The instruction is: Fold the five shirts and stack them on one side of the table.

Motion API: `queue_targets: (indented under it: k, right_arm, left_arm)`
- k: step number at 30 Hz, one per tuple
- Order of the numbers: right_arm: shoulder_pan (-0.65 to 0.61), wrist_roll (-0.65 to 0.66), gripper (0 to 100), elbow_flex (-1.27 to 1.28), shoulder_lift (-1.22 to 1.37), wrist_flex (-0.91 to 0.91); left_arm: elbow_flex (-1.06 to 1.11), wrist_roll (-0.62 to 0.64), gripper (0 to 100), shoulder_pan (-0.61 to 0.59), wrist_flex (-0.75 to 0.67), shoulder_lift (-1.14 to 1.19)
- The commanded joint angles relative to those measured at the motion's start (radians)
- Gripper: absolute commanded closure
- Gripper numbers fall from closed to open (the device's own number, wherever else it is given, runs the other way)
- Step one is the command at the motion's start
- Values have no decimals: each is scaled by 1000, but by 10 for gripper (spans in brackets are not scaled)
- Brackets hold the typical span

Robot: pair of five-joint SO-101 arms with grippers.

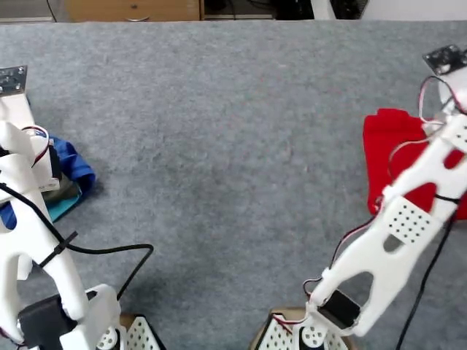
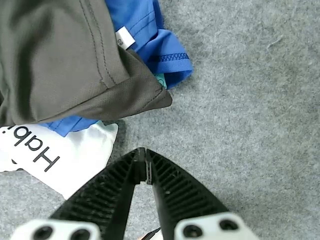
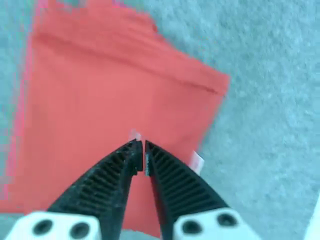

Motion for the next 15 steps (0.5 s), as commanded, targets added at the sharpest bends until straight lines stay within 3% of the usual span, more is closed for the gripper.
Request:
queue_targets:
  k: [1,7,15]
  right_arm:
    - [-74,-81,996,-8,-44,17]
    - [-119,-95,996,30,64,-34]
    - [-59,-89,996,8,205,-305]
  left_arm:
    - [-3,-8,981,9,9,-21]
    - [-3,-8,981,9,9,-21]
    - [-3,-8,981,9,9,-22]
